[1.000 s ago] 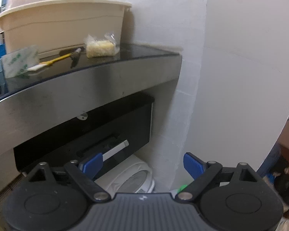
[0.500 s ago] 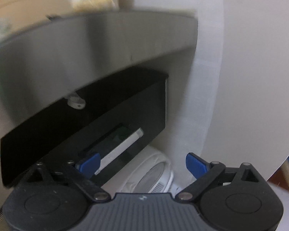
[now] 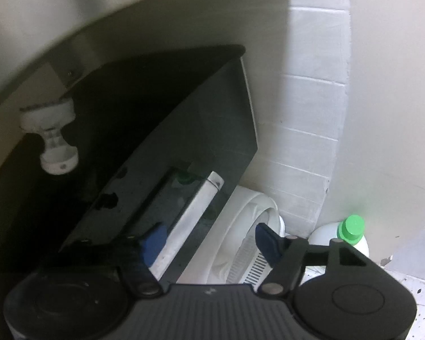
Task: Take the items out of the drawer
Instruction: 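Move the right tool down to the black drawer's silver handle and grasp it, then pull the drawer outward by its handle with the right tool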
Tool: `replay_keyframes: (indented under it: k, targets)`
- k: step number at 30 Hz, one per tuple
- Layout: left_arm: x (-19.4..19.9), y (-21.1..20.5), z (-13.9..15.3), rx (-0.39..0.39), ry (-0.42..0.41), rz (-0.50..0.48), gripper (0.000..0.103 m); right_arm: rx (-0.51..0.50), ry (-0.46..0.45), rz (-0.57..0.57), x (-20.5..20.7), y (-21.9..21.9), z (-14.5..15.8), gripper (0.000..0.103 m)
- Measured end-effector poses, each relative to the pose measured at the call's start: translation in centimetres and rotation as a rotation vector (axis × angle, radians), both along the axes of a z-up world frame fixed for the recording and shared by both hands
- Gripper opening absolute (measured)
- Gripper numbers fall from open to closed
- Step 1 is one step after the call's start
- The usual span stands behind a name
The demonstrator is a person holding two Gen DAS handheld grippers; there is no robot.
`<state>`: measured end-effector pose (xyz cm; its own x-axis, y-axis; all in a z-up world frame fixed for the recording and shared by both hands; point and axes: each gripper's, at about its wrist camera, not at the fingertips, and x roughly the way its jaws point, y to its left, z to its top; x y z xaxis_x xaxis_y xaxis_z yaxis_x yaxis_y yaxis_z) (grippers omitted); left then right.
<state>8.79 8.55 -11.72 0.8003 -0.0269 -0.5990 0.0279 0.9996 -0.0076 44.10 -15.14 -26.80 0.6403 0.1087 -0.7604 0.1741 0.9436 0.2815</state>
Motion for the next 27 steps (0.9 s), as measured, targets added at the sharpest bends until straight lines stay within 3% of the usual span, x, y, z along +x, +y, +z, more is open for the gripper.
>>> replay_keyframes:
  k: [3,20,27]
  targets:
    - [0.2,0.0,0.0,0.012,0.008,-0.013,0.102,0.009,0.026,-0.006,0.7,0.4,-1.0,0.058]
    - [1.2,0.7,0.4,0.004,0.016,0.002,0.102,0.085,0.086,-0.072,3.6,1.2,-3.1,0.058]
    - [1.4,1.0,0.6,-0.004,0.021,0.016,0.102,0.112,0.117,-0.133,3.6,1.0,-3.8,0.064]
